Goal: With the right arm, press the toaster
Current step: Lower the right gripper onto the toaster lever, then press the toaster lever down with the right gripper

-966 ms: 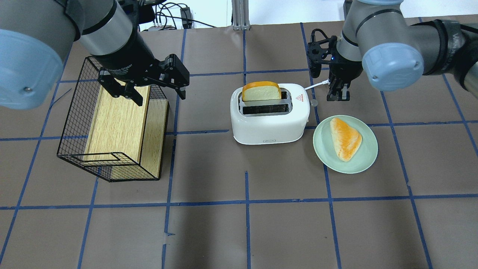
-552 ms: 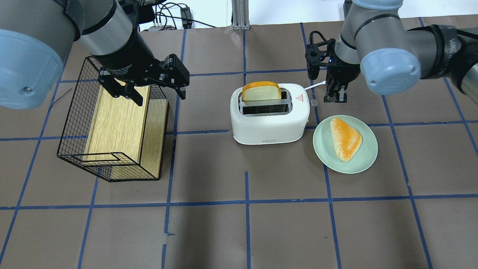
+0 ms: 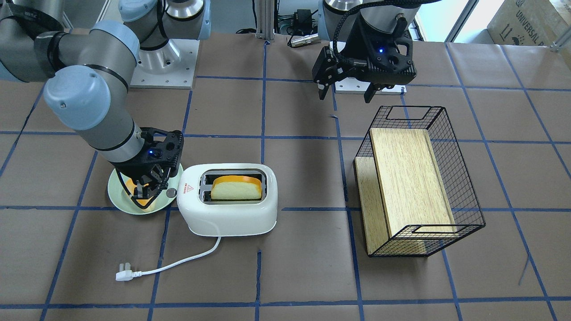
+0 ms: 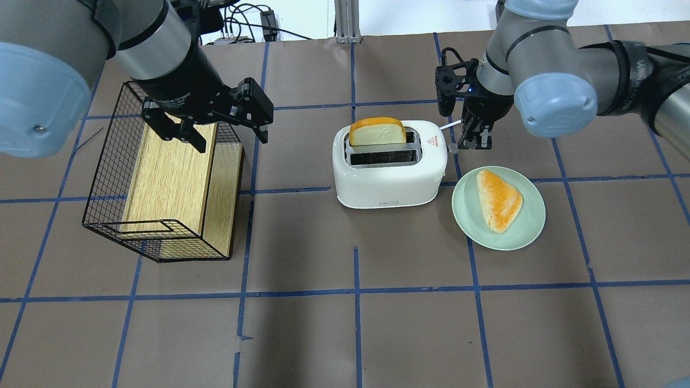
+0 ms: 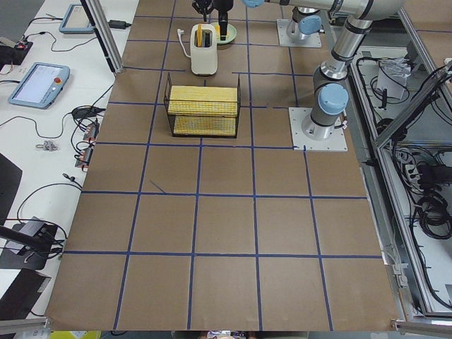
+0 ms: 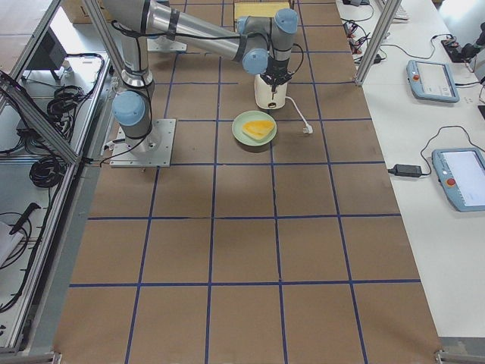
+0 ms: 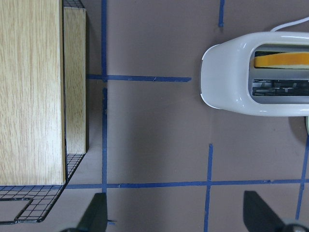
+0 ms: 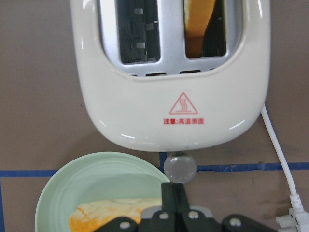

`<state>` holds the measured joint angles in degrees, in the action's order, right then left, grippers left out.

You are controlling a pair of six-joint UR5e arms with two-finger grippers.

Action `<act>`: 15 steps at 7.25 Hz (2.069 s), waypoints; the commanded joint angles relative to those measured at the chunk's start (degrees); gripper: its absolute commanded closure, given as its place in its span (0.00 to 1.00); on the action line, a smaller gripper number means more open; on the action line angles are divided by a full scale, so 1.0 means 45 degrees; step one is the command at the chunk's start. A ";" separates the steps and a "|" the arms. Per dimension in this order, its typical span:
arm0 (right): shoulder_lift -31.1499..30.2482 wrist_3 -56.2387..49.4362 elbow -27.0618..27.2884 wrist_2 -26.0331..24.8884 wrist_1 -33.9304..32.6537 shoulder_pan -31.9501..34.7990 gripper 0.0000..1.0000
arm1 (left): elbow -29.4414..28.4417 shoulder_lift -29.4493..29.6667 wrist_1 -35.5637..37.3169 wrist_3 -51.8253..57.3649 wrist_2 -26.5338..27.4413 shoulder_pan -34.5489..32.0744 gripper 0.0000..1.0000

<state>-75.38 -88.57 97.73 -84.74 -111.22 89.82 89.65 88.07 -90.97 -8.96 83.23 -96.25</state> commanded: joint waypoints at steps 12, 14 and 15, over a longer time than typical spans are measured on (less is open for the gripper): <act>0.0501 -0.0123 0.1251 0.0257 -0.1926 -0.0020 0.90 | 0.0000 0.0000 0.0000 0.0000 -0.0018 -0.0016 0.00; 0.0540 -0.0123 0.1271 0.0257 -0.1926 -0.0020 0.90 | 0.0000 0.0000 0.0000 0.0000 0.0001 -0.0016 0.00; 0.0540 -0.0104 0.1271 0.0238 -0.1926 -0.0020 0.90 | 0.0000 0.0000 0.0000 0.0000 -0.0018 -0.0017 0.00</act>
<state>-73.00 -89.10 103.40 -83.60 -119.86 89.74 89.65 88.06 -90.96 -8.96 83.21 -96.30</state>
